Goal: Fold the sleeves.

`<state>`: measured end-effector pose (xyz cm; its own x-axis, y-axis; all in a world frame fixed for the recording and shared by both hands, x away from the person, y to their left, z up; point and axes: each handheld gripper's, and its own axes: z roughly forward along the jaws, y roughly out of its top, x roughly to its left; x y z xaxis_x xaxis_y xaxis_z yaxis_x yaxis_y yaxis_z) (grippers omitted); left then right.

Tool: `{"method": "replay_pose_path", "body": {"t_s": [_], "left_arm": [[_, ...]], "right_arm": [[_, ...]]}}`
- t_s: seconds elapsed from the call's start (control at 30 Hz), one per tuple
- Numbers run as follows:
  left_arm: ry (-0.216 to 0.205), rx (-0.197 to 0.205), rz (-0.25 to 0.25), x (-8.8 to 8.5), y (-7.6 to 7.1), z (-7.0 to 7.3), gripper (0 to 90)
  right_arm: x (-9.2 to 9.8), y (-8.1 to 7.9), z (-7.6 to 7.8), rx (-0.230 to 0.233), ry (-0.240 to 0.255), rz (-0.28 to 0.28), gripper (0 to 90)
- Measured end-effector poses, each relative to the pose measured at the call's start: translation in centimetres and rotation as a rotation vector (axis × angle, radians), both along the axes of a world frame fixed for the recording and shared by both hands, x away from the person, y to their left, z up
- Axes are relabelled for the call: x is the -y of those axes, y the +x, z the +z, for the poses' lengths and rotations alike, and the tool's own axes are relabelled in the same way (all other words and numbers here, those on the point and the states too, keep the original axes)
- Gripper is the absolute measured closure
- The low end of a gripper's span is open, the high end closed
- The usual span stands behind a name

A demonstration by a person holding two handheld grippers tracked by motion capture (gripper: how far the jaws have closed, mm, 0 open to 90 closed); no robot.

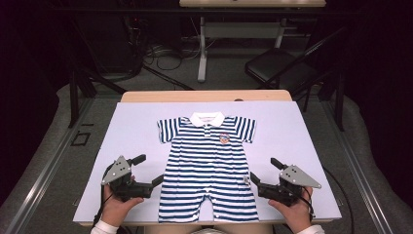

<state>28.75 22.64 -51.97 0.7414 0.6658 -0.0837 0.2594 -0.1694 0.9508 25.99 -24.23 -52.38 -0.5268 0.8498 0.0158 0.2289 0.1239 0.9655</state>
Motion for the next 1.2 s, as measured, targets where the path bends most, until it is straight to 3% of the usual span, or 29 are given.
{"method": "replay_pose_path", "body": {"t_s": [0.2,0.3,0.5,0.83,1.2], "left_arm": [[0.0,-0.038,0.007,-0.1,0.3,-0.1,0.8],[-0.007,-0.03,0.007,-0.1,0.4,-0.1,0.8],[0.021,-0.056,0.012,0.2,0.6,0.0,0.8],[0.0,-0.075,0.01,0.5,1.0,1.0,0.8],[0.028,-0.111,0.015,2.0,2.2,2.5,0.9]], "right_arm": [[0.0,-0.1,0.3,0.001,-0.003,0.008,11.3],[0.0,-0.1,0.1,-0.01,-0.01,0.004,11.3],[-0.2,0.3,0.0,-0.026,-0.034,0.008,11.3],[-0.4,0.3,0.1,-0.035,-0.054,0.002,11.3],[-0.2,0.7,0.2,-0.058,-0.049,-0.011,11.4]]}}
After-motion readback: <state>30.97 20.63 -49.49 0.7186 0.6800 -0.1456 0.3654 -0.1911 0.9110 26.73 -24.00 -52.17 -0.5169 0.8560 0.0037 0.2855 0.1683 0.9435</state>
